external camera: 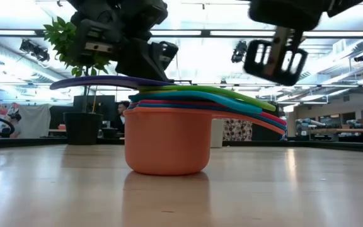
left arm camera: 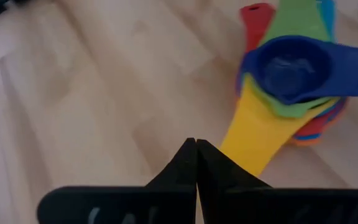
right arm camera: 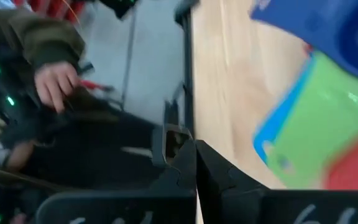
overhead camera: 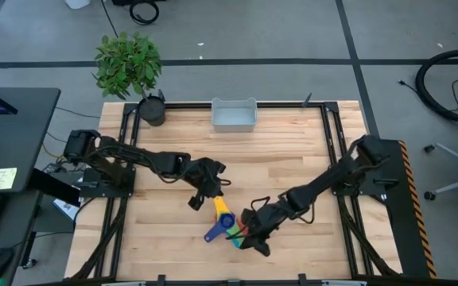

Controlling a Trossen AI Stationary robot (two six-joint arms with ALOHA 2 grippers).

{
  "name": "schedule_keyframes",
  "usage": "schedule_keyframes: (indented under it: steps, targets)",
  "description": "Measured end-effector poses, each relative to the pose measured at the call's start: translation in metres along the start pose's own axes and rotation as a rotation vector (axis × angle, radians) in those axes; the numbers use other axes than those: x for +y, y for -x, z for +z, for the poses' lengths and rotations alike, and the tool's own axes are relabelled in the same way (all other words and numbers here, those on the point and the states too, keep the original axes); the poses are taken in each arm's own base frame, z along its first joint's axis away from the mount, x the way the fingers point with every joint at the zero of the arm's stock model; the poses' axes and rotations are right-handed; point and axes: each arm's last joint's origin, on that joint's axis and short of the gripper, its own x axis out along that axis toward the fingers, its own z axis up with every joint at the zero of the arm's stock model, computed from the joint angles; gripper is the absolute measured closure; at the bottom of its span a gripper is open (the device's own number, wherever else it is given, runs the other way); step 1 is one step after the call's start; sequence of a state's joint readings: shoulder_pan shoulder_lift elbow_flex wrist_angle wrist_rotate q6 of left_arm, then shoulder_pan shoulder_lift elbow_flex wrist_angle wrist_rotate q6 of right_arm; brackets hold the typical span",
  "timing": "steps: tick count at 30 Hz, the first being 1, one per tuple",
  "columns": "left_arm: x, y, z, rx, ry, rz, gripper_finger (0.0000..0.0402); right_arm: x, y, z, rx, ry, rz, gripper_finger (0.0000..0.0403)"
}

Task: Nest measuring cups in basket
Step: Adjust the stacked measuring cups on the table

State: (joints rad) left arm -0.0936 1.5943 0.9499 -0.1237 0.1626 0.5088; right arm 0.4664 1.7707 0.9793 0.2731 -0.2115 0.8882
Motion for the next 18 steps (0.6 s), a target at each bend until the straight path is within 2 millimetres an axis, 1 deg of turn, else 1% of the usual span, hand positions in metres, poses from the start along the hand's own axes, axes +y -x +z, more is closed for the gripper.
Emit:
schedule_keyframes:
  steps: [3, 8, 13, 15, 18]
  targets:
    - [-0.002, -0.003, -0.002, -0.008, -0.025, -0.05, 0.0401, -0.001, -0.021, 0.003, -0.053, -0.008, 0.007, 0.0402]
    - [0.0, -0.005, -0.004, -0.009, -0.095, -0.055, 0.0401, 0.007, -0.056, 0.022, -0.086, 0.01, 0.012, 0.0402]
    - [0.006, -0.005, -0.008, -0.017, -0.135, -0.068, 0.0402, 0.01, -0.087, 0.034, -0.039, -0.013, -0.053, 0.0402]
    - [0.009, -0.004, -0.009, -0.033, -0.149, -0.079, 0.0401, 0.012, -0.094, 0.039, -0.029, -0.016, -0.068, 0.0402]
    - [0.013, -0.003, -0.012, -0.036, -0.161, -0.08, 0.0401, 0.022, -0.097, 0.045, -0.03, -0.016, -0.083, 0.0402]
